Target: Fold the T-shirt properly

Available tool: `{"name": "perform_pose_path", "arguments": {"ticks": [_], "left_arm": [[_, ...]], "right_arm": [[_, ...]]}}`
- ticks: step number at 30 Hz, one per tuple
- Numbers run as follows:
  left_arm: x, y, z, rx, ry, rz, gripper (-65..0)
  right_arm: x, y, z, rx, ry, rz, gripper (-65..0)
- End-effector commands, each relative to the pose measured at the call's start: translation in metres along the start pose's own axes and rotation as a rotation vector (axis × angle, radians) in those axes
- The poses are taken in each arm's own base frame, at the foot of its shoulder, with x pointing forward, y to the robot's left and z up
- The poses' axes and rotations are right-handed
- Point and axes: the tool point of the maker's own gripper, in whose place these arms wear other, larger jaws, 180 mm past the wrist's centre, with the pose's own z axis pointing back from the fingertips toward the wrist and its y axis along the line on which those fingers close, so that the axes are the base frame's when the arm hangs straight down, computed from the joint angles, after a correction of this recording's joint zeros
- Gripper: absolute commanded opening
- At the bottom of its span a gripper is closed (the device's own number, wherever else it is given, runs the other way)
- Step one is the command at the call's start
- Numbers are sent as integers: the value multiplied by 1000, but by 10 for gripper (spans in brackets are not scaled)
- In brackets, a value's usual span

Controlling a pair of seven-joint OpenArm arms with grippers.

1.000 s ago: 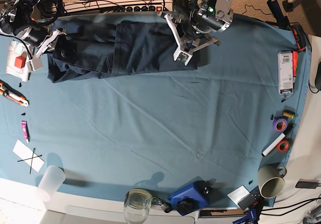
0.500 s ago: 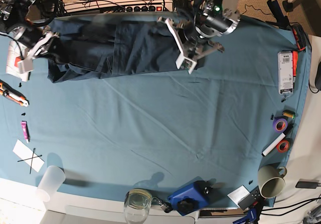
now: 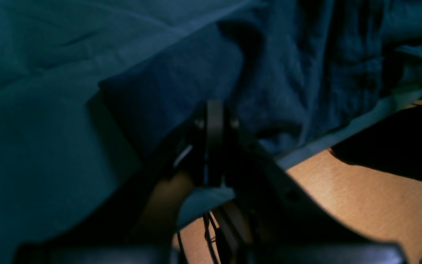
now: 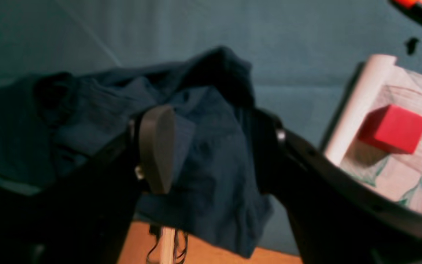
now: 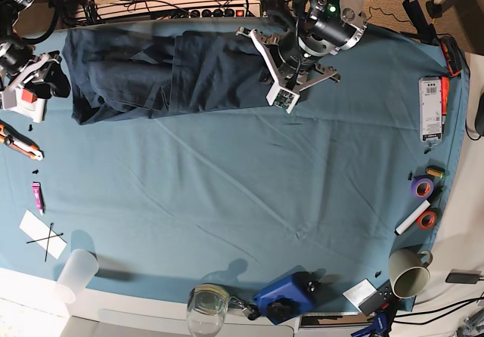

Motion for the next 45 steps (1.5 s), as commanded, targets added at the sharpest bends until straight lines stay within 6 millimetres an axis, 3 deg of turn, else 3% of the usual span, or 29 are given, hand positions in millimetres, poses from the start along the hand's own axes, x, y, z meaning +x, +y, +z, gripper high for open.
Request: {"name": "perform_pose_path", "arguments": {"ticks": [1, 7, 11, 18, 27, 37, 38, 41, 45], "left_arm": [[10, -4, 3, -12, -41, 2, -650], [10, -4, 3, -11, -40, 1, -650], [10, -4, 3, -11, -41, 2, -650], [13, -4, 3, -11, -58, 2, -650], [15, -4, 3, -11, -68, 1, -650], [18, -4, 4, -11, -86, 2, -650], [18, -4, 4, -11, -86, 2, -650], [18, -4, 4, -11, -85, 1, -650], [18, -4, 4, -11, -85, 1, -650]], "right_arm": [[14, -5, 5, -23, -39, 29, -325], [-7, -37, -12, -7, -12, -145, -326], [-15, -43, -25, 76, -18, -265, -326], [-46, -30, -51, 201, 59, -392, -326], [-72, -4, -70, 271, 178, -388, -326], [-98, 53, -93, 433, 290, -379, -326], [-98, 55, -94, 437, 288, -383, -338], [-95, 53, -94, 434, 280, -382, -482], [-69, 40, -95, 410, 193, -382, -646]]}}
